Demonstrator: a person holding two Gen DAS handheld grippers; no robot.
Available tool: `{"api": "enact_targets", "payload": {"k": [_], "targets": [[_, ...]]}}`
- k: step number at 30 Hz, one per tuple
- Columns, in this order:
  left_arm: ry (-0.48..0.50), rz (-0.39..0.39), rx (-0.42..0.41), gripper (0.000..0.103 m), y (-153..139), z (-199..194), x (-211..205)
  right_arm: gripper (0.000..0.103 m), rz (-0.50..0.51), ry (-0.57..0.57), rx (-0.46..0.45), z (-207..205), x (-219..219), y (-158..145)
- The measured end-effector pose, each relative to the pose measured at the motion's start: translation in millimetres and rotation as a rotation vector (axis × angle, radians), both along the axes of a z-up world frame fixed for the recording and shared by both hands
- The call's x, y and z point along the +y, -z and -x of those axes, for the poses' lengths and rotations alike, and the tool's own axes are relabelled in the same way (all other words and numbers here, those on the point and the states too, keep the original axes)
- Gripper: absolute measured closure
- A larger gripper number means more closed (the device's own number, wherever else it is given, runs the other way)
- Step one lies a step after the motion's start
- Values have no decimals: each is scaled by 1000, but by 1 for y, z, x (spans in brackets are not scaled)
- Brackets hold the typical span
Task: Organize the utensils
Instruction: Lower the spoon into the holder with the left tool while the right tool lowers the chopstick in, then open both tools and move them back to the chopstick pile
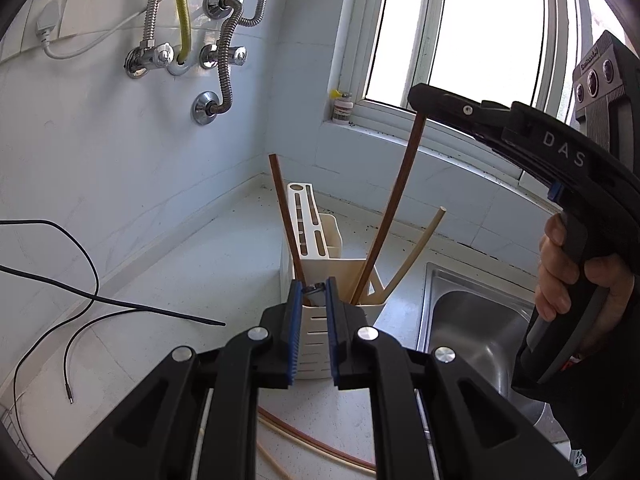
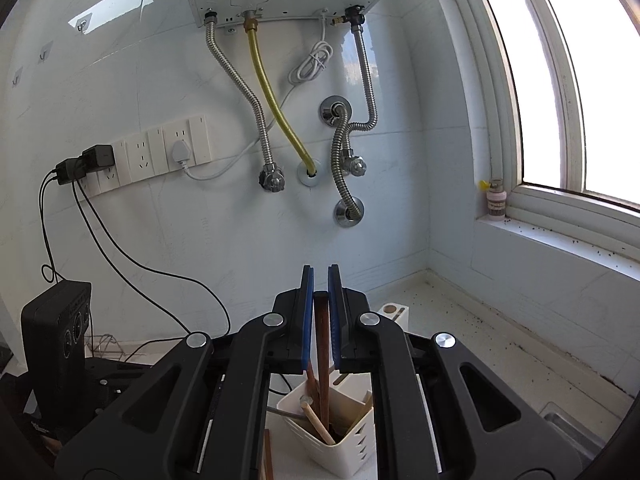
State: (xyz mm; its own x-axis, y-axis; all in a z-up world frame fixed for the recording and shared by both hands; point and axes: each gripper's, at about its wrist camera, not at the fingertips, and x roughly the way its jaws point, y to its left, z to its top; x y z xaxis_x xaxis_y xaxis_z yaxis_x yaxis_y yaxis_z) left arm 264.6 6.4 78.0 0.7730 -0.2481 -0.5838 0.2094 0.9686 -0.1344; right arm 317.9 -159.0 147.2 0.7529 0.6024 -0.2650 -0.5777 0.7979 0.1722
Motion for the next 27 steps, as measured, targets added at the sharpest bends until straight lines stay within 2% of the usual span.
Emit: {"api": "enact_targets", "payload": {"k": [4,5,7,11,13,17,20,24,27], "targets": [[-11,14,12,91,4,-3,2,96,21,-1,13,3,1,9],[-14,17,10,89,5,-3,3,96,22,0,16,4,1,11],[-22,29,1,75,4,-3,4,96,28,-2,26,4,2,13],[-48,34,-28,73,0,0,10,96,26,6,34,6,0,14],[-58,40,-54,73,-7,6,16,87,15,11,18,9,-4,10],[-83,17,-137,67,-25,29,28,87,-3,5,-35,20,-11,-4],[-109,-5,-164,65,-35,49,36,87,-22,7,-61,29,-18,-14],[-133,-47,-146,64,-32,76,42,85,-36,-20,-78,49,-26,-19],[-140,-70,-106,64,-19,95,43,85,-24,-43,-80,67,-31,-14]]}}
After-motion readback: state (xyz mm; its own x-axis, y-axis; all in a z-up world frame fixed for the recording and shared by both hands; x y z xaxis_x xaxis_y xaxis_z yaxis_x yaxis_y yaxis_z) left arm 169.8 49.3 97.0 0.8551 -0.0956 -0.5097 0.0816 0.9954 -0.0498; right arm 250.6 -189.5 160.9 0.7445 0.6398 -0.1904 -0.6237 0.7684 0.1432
